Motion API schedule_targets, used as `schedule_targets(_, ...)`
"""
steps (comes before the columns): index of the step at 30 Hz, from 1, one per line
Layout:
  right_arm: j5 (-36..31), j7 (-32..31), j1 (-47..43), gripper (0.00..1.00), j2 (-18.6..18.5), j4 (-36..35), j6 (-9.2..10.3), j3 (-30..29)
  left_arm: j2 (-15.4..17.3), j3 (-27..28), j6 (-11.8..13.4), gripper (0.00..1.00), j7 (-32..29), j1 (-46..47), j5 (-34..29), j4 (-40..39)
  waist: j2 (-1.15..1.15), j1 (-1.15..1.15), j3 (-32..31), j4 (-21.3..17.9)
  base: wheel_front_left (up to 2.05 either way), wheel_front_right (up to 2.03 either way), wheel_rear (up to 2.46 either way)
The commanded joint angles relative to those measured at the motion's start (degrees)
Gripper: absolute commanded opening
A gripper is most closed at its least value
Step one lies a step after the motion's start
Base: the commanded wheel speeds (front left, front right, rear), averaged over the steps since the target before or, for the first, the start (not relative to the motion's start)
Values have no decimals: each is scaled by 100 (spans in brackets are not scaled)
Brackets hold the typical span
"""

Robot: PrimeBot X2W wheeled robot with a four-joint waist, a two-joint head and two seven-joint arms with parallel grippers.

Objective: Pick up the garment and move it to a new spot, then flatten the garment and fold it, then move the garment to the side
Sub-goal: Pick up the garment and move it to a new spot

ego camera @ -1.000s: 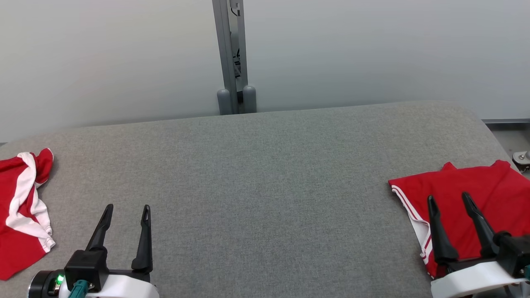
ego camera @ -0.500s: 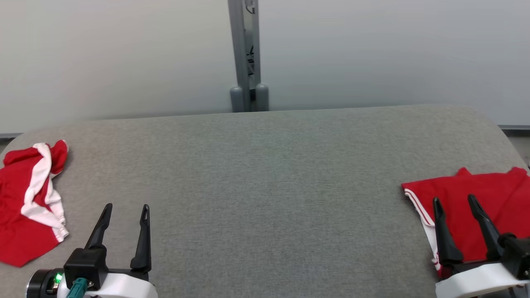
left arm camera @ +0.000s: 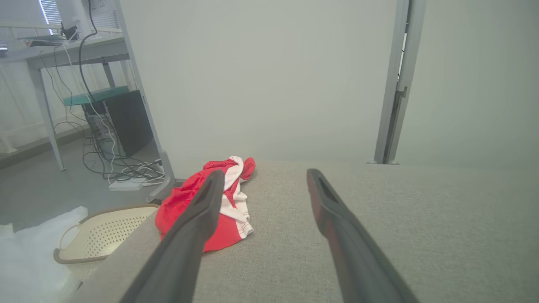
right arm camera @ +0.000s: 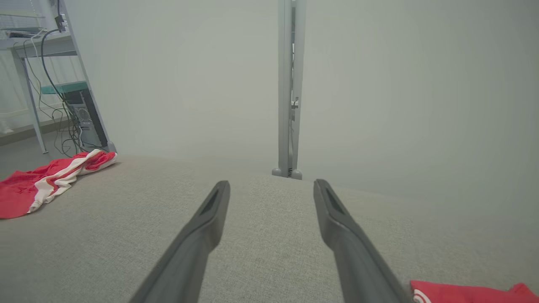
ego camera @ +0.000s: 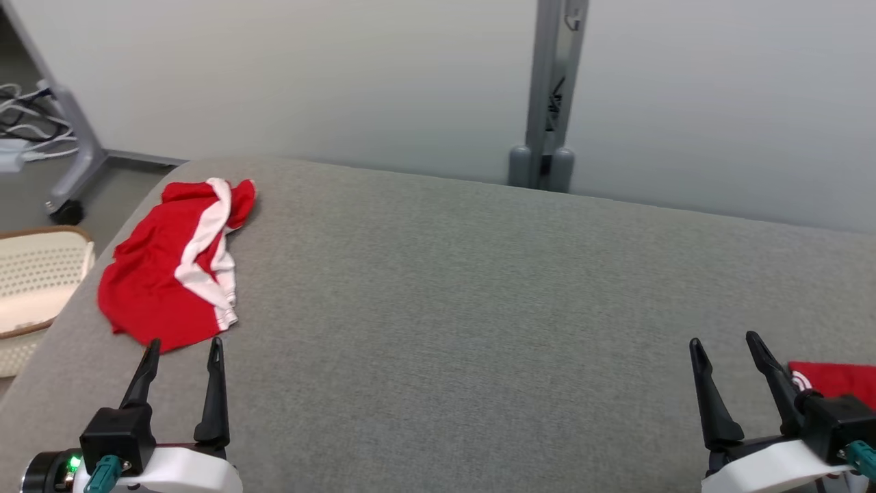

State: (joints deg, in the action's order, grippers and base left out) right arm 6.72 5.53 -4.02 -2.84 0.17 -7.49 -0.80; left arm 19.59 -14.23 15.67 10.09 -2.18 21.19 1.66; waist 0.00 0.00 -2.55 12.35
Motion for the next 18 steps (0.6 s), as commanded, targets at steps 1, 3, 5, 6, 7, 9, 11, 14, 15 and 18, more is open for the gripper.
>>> schedule_targets(1,60,10,-15,100,-14,0,-1,26,47,9,17,100,-7,-71,21,-19,0,0,-32,456,0,0,0)
schedule_targets(3,107,23,-3,100,-16,29,-1,66,72,45,11,100,-4,-86,66,-11,0,0,-43,614,0,0,0)
schedule_targets(5,114,44,12,100,-18,29,-1,90,62,40,18,100,3,-109,72,-26,0,0,-49,754,0,0,0)
schedule_targets(6,140,50,16,100,-19,47,-1,97,68,40,23,100,2,-118,81,-31,0,0,-53,811,0,0,0)
schedule_targets(7,157,58,21,100,-18,63,-1,99,70,46,30,100,3,-130,91,-38,0,0,-57,859,0,0,0)
schedule_targets(9,165,62,20,100,-18,85,-1,108,81,42,16,100,-10,-143,113,-47,0,0,-60,939,0,0,0)
schedule_targets(11,174,65,25,100,-18,105,-1,121,84,37,21,100,-12,-152,115,-58,0,0,-57,965,0,0,0)
schedule_targets(14,186,85,66,100,-18,146,-1,169,101,35,28,100,-30,-156,123,-79,0,0,-38,1006,0,0,0)
schedule_targets(15,195,102,83,100,-18,168,-1,178,99,27,31,100,-35,-142,119,-85,0,0,-30,1019,0,0,0)
schedule_targets(18,220,123,101,100,-18,183,-1,199,102,11,24,100,-46,-75,123,-97,0,0,-15,1056,0,0,0)
